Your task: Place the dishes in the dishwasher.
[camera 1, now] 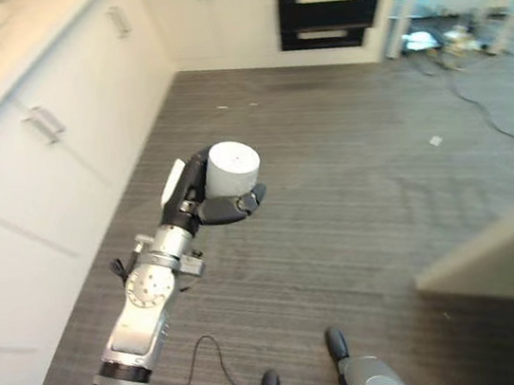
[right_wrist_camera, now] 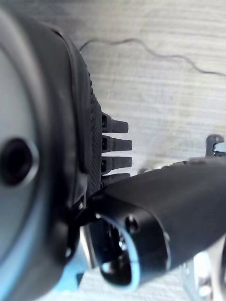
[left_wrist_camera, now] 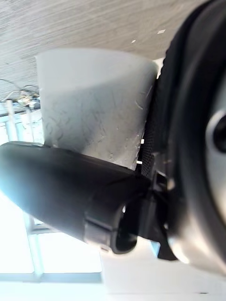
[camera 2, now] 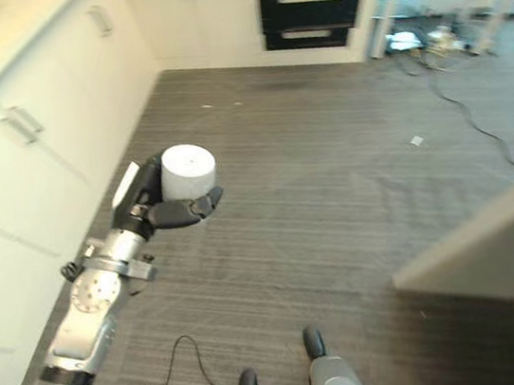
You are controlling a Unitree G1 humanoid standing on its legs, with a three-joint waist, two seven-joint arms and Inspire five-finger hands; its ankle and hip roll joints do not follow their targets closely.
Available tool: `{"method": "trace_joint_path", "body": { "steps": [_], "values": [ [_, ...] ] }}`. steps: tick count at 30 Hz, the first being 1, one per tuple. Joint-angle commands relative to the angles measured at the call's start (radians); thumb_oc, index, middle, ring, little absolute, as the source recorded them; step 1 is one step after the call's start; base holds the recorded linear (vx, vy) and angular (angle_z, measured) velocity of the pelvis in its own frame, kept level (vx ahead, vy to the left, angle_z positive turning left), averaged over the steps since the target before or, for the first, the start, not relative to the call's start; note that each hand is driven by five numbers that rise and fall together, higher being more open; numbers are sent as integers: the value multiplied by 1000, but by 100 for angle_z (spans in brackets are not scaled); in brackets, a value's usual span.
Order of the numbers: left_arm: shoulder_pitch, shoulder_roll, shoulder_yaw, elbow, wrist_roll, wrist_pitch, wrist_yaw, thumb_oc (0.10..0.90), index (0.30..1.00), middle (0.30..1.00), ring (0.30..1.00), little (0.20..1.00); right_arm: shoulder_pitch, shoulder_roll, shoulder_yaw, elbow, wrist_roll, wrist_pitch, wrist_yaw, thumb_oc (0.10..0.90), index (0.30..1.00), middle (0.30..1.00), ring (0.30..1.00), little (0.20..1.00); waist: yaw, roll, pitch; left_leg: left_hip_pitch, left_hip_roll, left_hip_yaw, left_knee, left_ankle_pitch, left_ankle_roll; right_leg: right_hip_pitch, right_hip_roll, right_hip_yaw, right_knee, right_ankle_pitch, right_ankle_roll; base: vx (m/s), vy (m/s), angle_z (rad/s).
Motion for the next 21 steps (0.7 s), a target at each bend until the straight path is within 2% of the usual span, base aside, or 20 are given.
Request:
{"method": "trace_joint_path", "body": {
  "steps": [1,6,15,21],
  "values": [
    [-64,65,83,-144,-25,-99,-1,400,300,300,300,300,-76,2,-22,-9,47,-37,-15,800,900,900,900,900,29,-66,-64,-34,-44,32,21,-12,-21,90,-73,-81,30,-106,116,138,-110,113],
    [-7,85,112,-147,-26,-92,8,400,300,300,300,300,-102,7,11,-32,36,-41,-21,800,900,900,900,900,47,-78,-96,-21,-26,49,18,-15,-41,152,-69,-123,-59,-88,107,84,-95,40],
    [5,75,102,-133,10,-86,32,400,300,300,300,300,-93,24,71,-26,-12,-34,-23,800,900,900,900,900,38,-74,-125,4,6,68,3,-9,-62,174,-46,-125,-73,-111,89,25,-79,-8],
    [18,70,93,-125,25,-83,39,400,300,300,300,300,-90,25,79,-8,-31,-30,-23,800,900,900,900,900,32,-72,-134,12,10,78,4,-12,-60,175,-37,-109,-73,-112,83,-8,-31,0]
  ]
}}
